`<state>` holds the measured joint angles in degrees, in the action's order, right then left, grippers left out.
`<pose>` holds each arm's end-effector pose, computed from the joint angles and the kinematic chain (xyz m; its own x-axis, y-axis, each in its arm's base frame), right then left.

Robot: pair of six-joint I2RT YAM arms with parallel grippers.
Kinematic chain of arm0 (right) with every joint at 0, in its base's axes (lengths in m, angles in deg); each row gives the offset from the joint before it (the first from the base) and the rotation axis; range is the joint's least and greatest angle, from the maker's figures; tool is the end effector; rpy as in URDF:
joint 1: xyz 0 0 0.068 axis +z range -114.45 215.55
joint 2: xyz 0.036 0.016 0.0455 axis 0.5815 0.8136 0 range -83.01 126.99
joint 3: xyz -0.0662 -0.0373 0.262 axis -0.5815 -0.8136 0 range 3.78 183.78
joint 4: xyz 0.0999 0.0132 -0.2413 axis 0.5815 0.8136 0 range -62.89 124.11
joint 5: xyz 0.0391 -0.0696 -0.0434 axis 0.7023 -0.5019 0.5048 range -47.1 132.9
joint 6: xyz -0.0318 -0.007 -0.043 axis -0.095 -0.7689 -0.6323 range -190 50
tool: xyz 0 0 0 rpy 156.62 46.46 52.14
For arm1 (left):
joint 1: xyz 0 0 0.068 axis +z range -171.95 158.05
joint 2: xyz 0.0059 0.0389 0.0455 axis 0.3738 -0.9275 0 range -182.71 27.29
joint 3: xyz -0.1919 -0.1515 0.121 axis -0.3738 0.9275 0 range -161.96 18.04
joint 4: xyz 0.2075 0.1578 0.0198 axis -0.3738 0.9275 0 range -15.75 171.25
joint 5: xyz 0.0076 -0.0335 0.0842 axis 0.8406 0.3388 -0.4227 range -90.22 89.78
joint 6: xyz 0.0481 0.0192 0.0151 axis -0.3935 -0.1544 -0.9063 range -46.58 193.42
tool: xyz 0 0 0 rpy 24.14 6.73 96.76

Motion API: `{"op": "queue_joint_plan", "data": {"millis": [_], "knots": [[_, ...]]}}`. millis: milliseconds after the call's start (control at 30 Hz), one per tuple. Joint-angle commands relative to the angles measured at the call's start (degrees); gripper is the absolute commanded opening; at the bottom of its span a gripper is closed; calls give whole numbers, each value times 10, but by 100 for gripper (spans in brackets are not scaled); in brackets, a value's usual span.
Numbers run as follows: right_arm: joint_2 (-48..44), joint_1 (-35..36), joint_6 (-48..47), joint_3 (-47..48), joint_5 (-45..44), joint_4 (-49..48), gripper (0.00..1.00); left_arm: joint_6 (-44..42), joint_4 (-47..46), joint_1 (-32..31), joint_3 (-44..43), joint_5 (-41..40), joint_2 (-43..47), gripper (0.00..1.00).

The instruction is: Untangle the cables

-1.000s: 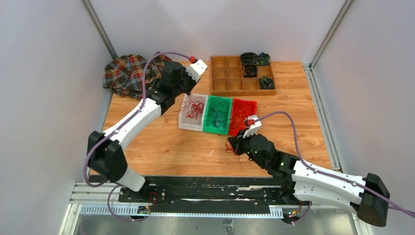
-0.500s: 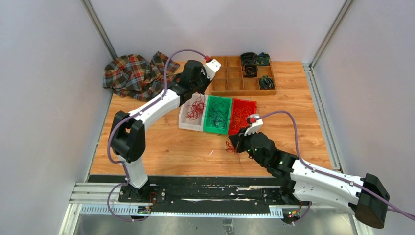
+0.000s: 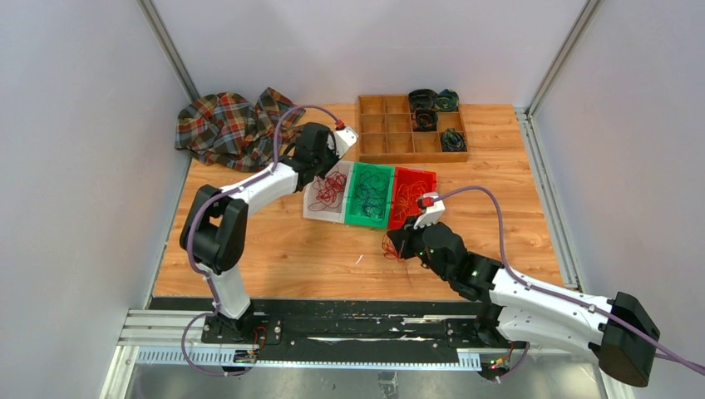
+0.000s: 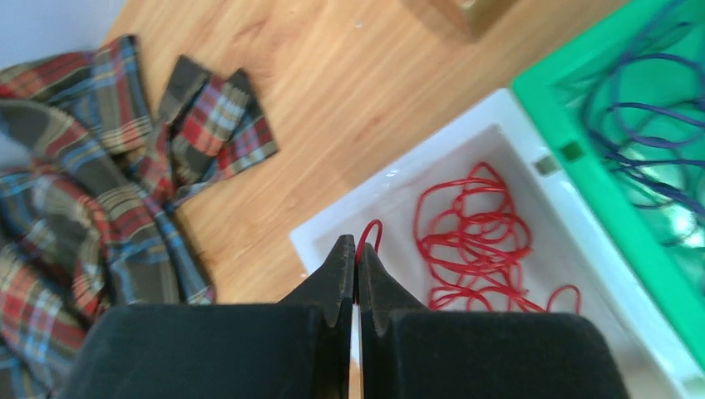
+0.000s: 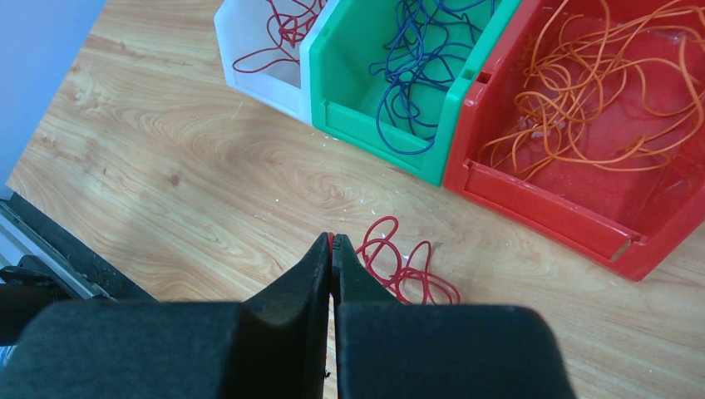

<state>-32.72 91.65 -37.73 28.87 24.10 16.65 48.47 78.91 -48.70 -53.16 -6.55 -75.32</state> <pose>0.1225 0.1619 0.2390 -0.4466 0.2415 -0.8615 -0.4415 0.7780 0.4470 0.3646 -0.1794 0.2302 -0.3216 0.6316 -0.7055 0.5553 0.7293 0.3997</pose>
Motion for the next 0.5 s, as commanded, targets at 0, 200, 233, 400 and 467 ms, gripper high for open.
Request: {"op": "queue_joint_plan", "data": {"millis": [0,200,233,400,467], "knots": [[5,-9,16,9,6,1,1,5,61,-5,-44,104,-19,0],[2,-10,12,27,3,18,1,-11,113,-5,-65,156,-33,1],[1,-10,11,30,4,20,1,-17,116,-5,-62,162,-30,2],[4,-10,2,58,9,35,1,-40,197,-5,-96,157,-44,32],[6,-10,-1,74,12,46,1,-43,208,-4,-101,148,-32,58]]}}
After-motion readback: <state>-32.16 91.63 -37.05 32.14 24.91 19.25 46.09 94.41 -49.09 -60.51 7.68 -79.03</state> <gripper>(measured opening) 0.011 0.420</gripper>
